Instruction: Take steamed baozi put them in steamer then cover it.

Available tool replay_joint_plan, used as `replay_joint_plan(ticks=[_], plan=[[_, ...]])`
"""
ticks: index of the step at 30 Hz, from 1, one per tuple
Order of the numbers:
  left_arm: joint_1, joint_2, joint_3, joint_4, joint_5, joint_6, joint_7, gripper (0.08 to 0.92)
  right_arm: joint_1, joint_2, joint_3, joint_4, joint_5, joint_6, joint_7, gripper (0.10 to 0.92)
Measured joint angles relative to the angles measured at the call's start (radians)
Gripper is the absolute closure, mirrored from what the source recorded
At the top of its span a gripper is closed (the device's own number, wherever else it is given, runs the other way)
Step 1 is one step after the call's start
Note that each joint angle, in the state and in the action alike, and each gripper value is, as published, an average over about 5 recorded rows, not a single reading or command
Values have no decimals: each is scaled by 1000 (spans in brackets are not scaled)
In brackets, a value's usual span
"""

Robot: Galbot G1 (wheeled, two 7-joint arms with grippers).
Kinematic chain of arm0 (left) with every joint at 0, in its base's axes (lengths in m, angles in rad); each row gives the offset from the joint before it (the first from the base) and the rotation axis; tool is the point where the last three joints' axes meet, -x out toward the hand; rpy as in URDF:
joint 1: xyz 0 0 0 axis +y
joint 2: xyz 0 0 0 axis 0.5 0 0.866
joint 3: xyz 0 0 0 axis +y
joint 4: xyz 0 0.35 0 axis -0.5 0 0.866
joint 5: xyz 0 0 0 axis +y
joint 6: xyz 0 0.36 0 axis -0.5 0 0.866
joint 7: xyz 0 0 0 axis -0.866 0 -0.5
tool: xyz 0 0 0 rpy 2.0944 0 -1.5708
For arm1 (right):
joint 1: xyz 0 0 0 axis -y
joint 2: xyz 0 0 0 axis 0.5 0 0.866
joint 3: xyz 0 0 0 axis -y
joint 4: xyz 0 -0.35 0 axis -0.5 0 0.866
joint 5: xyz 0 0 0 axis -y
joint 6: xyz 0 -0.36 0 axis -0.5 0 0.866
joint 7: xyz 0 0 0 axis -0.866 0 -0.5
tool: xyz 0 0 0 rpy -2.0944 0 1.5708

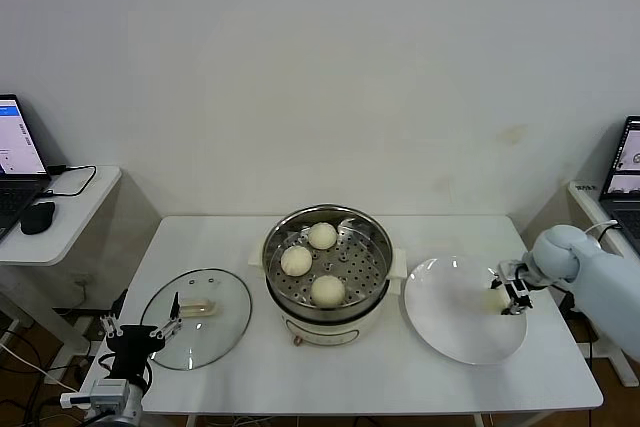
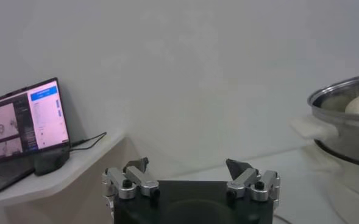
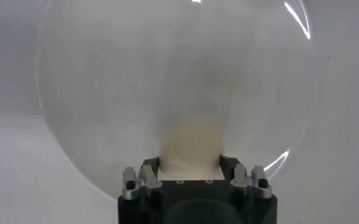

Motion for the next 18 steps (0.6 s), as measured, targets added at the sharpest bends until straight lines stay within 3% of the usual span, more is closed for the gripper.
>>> replay_joint_plan(ticks=[18], plan=[[-12, 10, 9, -8, 3, 4, -1, 177, 228, -105, -150, 163, 167, -74, -17, 465]])
